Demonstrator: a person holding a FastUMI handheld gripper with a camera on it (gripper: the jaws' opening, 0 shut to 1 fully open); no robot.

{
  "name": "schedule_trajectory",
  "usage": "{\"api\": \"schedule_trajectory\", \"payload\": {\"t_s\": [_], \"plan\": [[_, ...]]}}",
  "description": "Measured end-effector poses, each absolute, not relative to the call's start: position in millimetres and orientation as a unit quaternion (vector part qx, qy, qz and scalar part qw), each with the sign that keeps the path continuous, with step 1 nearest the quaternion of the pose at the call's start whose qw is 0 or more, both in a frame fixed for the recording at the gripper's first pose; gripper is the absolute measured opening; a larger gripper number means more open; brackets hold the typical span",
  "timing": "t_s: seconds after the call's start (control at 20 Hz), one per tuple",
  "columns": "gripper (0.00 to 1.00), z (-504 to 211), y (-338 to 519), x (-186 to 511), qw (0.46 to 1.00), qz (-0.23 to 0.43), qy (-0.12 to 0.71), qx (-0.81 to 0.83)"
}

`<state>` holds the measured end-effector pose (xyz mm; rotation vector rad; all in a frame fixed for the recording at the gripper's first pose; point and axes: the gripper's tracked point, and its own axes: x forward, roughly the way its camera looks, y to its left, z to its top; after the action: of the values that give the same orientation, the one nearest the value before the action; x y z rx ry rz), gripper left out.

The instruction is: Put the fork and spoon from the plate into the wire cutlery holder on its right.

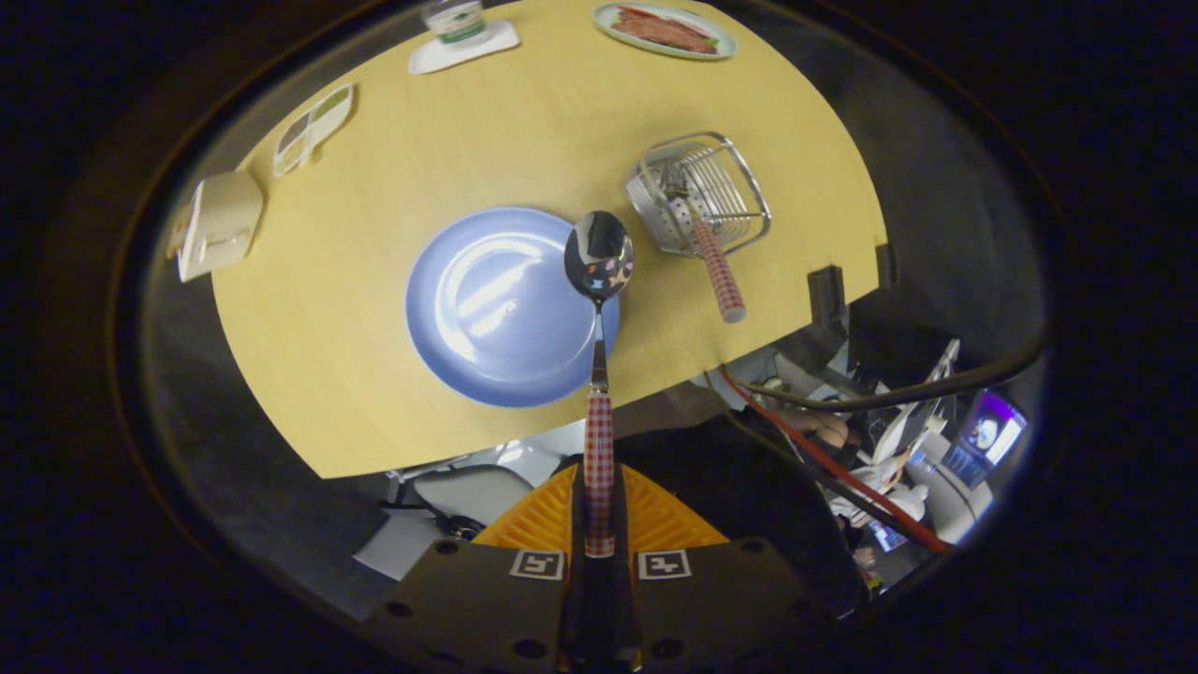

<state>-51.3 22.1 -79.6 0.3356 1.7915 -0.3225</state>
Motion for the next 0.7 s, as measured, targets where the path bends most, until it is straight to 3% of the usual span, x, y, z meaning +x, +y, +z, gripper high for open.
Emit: {"api": "schedule_trajectory", "payload": {"t_s": [0.7], "plan": [[0.14, -113.9, -36.4, 20.0, 0.427, -0.156, 0.779, 0.433]]}}
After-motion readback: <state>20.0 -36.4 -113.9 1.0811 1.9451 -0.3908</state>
